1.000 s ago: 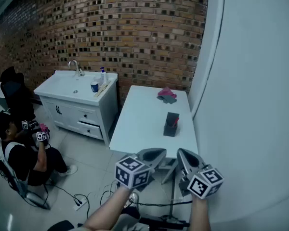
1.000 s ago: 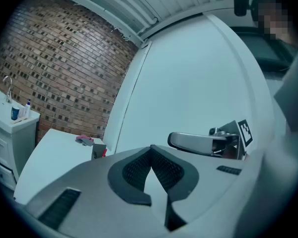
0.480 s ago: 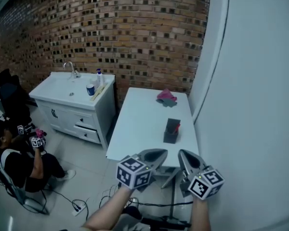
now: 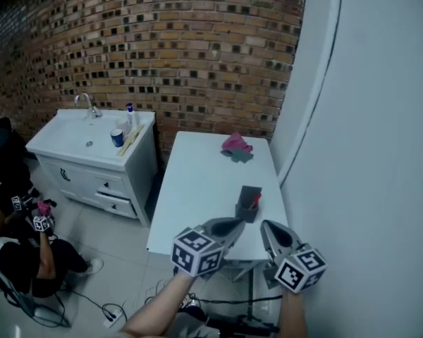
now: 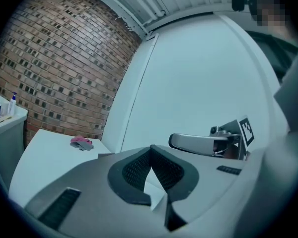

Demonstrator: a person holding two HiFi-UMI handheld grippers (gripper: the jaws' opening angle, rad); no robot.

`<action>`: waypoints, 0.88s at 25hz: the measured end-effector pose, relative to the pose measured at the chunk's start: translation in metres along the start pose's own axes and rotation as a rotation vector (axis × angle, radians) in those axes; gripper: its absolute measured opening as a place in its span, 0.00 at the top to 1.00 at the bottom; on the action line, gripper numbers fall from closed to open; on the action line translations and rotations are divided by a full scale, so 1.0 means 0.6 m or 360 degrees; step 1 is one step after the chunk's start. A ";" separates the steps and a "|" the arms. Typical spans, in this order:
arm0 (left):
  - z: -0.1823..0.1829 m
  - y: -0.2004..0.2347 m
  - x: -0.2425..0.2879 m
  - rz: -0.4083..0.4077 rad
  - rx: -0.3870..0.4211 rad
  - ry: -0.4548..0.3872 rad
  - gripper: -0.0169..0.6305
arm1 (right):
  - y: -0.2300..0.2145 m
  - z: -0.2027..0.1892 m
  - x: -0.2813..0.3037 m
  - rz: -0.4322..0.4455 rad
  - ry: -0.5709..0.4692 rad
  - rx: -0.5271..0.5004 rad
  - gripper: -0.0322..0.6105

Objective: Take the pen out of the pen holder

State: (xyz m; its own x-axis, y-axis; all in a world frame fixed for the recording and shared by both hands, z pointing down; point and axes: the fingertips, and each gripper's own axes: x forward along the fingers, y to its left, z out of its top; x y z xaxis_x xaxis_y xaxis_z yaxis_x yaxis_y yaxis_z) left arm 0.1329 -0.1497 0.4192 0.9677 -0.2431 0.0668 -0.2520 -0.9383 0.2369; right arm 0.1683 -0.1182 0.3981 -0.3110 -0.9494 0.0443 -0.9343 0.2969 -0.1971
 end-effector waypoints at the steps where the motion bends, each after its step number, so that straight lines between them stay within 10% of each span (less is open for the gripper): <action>1: 0.002 0.011 0.005 -0.0005 0.0008 0.0009 0.97 | -0.005 0.002 0.011 -0.0015 0.0003 -0.0003 0.94; 22: 0.013 0.151 0.083 -0.0093 -0.0033 0.0131 0.97 | -0.099 0.007 0.148 -0.0225 0.0108 -0.0001 0.94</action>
State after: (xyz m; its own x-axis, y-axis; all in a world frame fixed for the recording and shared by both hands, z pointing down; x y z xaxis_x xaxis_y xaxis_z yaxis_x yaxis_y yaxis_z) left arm 0.1581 -0.2484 0.4362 0.9773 -0.1665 0.1313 -0.1962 -0.9447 0.2629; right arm 0.1971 -0.2204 0.4096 -0.1875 -0.9725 0.1379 -0.9697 0.1609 -0.1836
